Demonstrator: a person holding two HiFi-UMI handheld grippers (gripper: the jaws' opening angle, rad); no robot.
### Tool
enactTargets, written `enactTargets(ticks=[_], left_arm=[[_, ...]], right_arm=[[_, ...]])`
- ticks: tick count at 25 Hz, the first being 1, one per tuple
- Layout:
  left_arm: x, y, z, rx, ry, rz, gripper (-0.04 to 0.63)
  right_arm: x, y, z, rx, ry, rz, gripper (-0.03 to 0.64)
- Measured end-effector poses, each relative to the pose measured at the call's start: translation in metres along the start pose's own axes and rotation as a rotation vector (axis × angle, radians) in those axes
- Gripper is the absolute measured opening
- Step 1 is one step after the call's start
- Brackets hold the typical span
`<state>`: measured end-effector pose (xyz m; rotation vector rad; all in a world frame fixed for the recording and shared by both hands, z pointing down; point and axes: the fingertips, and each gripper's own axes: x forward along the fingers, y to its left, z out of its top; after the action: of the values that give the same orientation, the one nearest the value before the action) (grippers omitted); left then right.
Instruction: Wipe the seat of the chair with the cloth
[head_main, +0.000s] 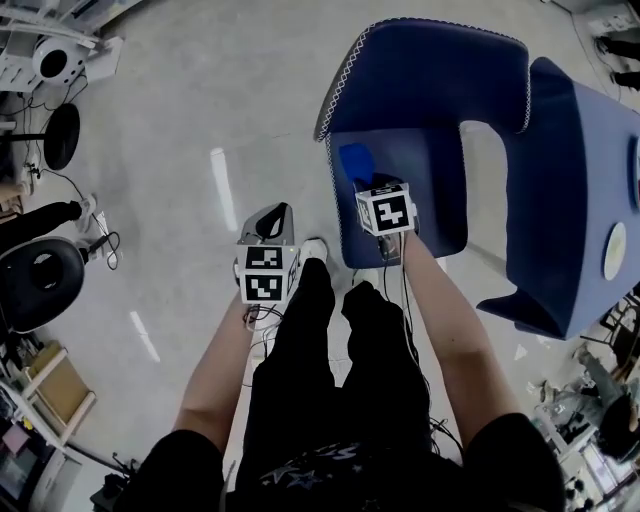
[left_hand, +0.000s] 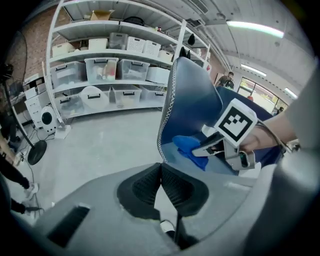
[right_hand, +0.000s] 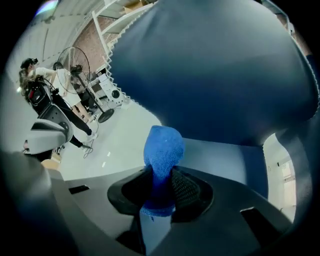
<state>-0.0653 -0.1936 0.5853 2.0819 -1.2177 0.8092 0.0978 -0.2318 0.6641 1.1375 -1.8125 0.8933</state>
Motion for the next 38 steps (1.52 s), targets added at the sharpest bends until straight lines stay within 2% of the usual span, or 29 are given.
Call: enactTargets(ticks=[8,15,21,30,38], left_arm=[[0.034,-0.006,-0.009,-0.017,0.059,0.017,0.020],[0.036,-0.039,-0.005,-0.031,0.086,0.040,0.020],[0.054,-0.076,-0.005,-0.007,0.101,0.023,0.020],[0.088,-0.150,0.002,0.026,0.114,-0.035,0.020],[0.106,-0.194,0.008,0.042,0.112,-0.066,0.020]], right_arm=[[0.068,-0.013,-0.005,-0.070,0.101,0.056,0.106],[0.066,-0.034,-0.007,-0.011,0.132,0.119,0.106],[0.050,-0.088,-0.025,0.044,0.128,0.057,0.106],[0.018,-0.203,-0.064,0.164,0.101,-0.046,0.106],[-0.014,-0.283,-0.088,0.268,0.063,-0.127,0.106]])
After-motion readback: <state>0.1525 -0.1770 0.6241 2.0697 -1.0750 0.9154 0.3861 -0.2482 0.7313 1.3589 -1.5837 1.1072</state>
